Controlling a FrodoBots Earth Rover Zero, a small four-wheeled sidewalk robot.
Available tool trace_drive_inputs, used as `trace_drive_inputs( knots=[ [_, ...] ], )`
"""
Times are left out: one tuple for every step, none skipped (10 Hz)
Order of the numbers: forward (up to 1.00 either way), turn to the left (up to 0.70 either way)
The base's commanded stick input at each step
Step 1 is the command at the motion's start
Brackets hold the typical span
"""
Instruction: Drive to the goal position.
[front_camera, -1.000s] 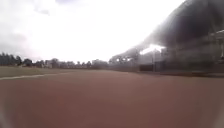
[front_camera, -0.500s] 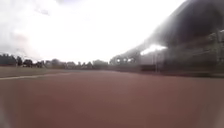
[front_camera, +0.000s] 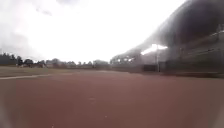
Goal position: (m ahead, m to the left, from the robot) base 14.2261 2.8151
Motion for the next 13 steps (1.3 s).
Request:
trace_drive_inputs(
  knots=[
    [0.7,0.0],
    [0.7,0.0],
    [0.7,0.0],
    [0.7,0.0],
    [0.7,0.0],
    [0.7,0.0],
    [0.7,0.0],
    [0.7,0.0],
    [0.7,0.0],
    [0.7,0.0],
    [0.7,0.0],
    [0.7,0.0],
    [0.7,0.0]
  ],
)
